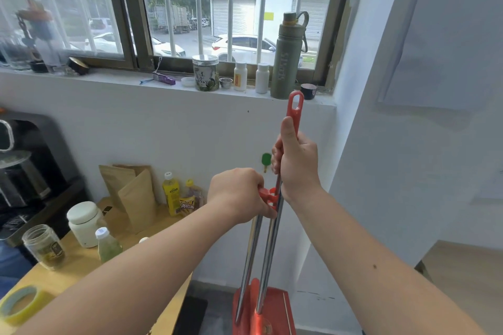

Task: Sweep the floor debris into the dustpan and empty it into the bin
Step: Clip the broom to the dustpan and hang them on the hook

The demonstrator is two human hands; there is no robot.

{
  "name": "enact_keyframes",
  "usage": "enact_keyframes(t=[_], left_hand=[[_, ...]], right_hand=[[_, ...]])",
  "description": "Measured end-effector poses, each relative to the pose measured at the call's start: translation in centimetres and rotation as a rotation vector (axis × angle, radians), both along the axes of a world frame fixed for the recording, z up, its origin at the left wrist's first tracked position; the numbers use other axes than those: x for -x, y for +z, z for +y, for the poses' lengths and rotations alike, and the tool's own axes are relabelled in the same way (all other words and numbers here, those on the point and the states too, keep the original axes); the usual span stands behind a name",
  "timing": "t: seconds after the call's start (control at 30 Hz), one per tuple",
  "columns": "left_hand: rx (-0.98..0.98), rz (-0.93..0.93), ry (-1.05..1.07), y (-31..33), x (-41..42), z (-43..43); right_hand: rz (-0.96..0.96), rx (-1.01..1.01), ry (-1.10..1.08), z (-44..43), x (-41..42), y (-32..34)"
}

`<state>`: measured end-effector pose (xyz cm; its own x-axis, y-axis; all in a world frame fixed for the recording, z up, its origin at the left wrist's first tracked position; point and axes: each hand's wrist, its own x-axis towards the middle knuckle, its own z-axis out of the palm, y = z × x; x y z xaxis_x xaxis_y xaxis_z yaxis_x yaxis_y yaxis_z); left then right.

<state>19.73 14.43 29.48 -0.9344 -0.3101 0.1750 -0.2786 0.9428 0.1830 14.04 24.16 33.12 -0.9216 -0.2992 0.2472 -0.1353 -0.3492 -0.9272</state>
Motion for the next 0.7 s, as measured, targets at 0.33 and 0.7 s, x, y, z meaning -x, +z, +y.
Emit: enact_keyframes(t=[0.33,0.7], left_hand=[[-0.076,-0.028,0.047,-2.8,1.2,-0.3],[-0.178,-0.222,-0.035,-10.0,5.6,-2.6]], right_hand=[[-0.083,0.059,0.014,-1.3,0.5,-2.4],[-0.177,-0.033,-0.023,-3.2,4.4,-10.3]])
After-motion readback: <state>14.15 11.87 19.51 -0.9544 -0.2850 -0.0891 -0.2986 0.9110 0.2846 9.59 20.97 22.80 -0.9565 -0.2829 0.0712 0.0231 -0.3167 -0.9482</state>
